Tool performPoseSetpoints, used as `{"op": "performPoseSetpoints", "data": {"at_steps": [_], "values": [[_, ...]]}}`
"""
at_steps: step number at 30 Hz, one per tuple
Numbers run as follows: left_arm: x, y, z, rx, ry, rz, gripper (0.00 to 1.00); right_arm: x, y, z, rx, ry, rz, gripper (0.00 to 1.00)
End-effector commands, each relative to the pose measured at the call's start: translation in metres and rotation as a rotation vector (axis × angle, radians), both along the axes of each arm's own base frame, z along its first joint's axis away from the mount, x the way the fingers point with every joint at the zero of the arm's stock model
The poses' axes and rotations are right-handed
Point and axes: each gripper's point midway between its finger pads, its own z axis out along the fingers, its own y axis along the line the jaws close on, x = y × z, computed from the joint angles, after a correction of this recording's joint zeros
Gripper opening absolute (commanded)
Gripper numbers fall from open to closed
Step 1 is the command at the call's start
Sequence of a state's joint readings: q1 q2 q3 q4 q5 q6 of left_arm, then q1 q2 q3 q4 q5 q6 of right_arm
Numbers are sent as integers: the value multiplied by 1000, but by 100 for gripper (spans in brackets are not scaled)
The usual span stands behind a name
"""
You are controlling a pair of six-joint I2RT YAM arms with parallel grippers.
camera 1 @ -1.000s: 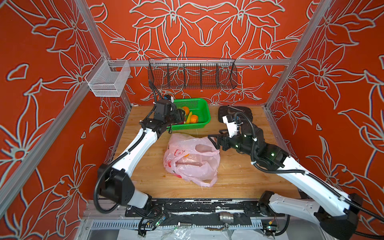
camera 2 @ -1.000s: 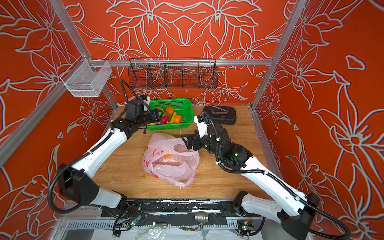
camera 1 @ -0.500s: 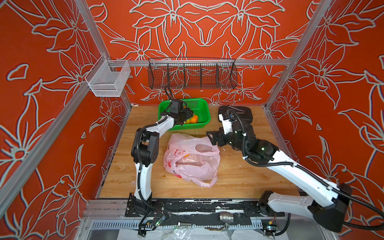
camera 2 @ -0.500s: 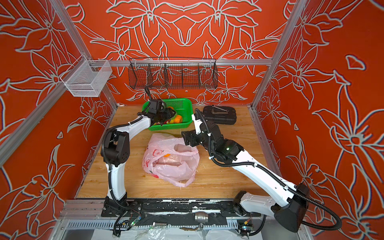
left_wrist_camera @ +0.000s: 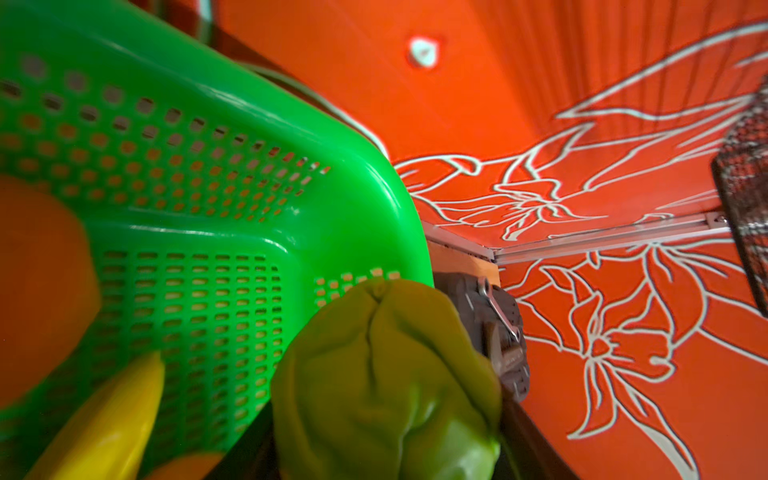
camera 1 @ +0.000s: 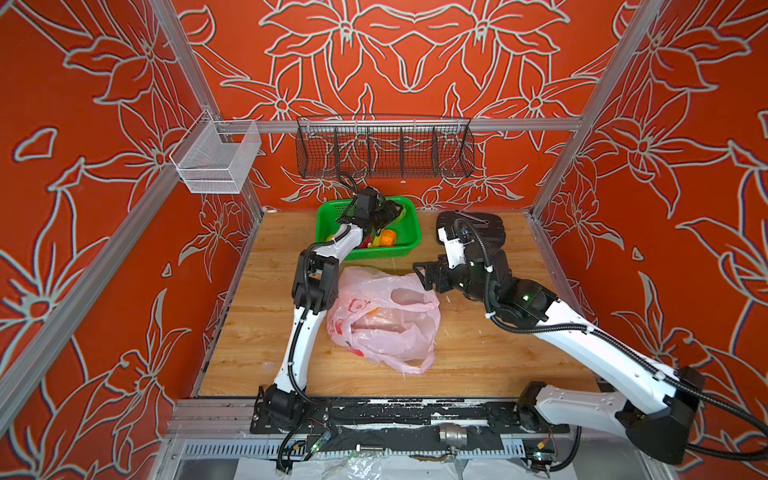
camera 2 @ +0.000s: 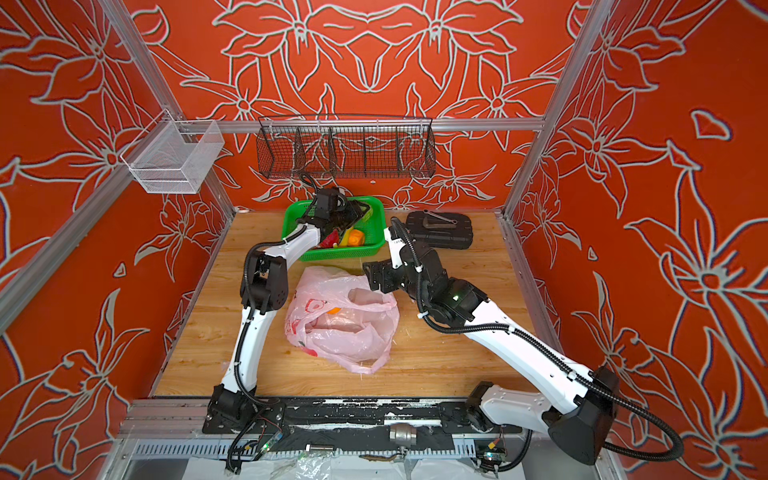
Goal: Untie the knot of the plastic bag and take out the fruit
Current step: 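Lower the green fruit into the basket and open the left gripper, then move the left gripper to the bag while right gripper reaches into the bag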
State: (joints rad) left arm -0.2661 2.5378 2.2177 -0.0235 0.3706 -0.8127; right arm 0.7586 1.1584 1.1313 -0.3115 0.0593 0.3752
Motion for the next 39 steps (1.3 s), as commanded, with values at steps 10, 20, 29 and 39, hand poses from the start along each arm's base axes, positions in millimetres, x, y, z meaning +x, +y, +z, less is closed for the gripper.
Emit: {"op": "performPoseSetpoints", "data": {"at_steps": [10, 20, 29, 39], "values": [[8, -4, -40, -4, 63, -45, 77, -10, -18, 6, 21, -8, -39, 88], [-30, -5, 55, -20, -57, -115, 86, -14, -13, 2, 32, 28, -9, 89], [-148, 21, 153, 125, -218, -166, 86, -29, 6, -23, 33, 92, 121, 83], [-310, 42, 151, 602, -347, -440, 86, -45, 18, -68, 79, 201, 170, 74]]}}
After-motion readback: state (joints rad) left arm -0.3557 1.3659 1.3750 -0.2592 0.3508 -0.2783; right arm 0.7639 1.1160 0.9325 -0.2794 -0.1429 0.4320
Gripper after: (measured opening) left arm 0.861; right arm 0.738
